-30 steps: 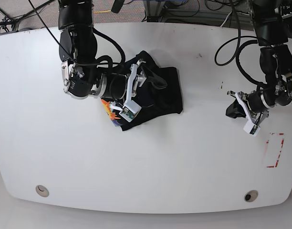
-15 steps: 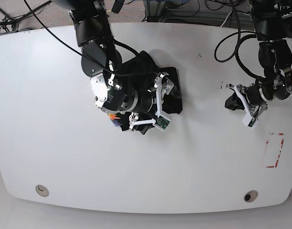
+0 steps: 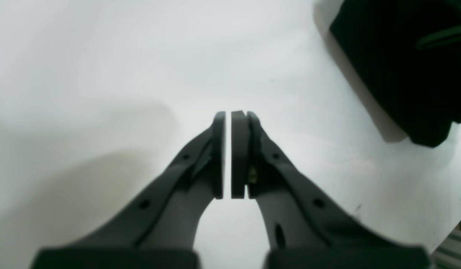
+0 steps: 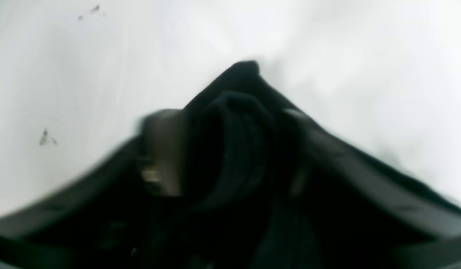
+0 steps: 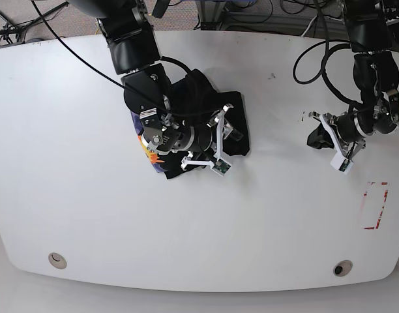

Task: Fold the T-shirt properly
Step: 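Press and flatten the shirt bundle with the right gripper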

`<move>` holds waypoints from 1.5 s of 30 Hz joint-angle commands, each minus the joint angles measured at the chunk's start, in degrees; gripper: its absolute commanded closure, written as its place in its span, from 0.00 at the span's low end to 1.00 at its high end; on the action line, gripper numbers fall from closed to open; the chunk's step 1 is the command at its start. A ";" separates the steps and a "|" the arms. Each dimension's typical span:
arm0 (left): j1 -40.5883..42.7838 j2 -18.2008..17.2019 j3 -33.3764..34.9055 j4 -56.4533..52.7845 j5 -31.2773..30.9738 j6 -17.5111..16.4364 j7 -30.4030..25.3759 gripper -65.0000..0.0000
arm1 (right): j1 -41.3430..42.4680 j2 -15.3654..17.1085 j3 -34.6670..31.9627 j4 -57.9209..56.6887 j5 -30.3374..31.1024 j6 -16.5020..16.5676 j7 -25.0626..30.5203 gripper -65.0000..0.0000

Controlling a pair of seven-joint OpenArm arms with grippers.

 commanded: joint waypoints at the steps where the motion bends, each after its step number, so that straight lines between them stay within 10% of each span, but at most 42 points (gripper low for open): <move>1: -0.60 -1.03 -0.39 1.18 -1.01 -0.23 -0.96 0.98 | 1.53 -0.32 0.05 0.12 0.74 -0.15 1.86 0.67; 10: -0.51 -0.94 -0.39 1.18 -1.01 -0.23 -0.96 0.98 | 1.10 -0.41 0.31 4.78 1.18 -0.24 1.34 1.00; 38: 1.07 -0.76 0.05 1.10 -0.92 -0.23 -0.79 0.98 | 6.19 -4.90 7.52 13.75 1.35 0.11 -7.10 1.00; 45: 1.16 -0.76 0.05 1.10 -0.92 -0.23 -0.79 0.98 | 8.39 -6.65 7.43 0.65 1.26 -0.15 0.19 0.67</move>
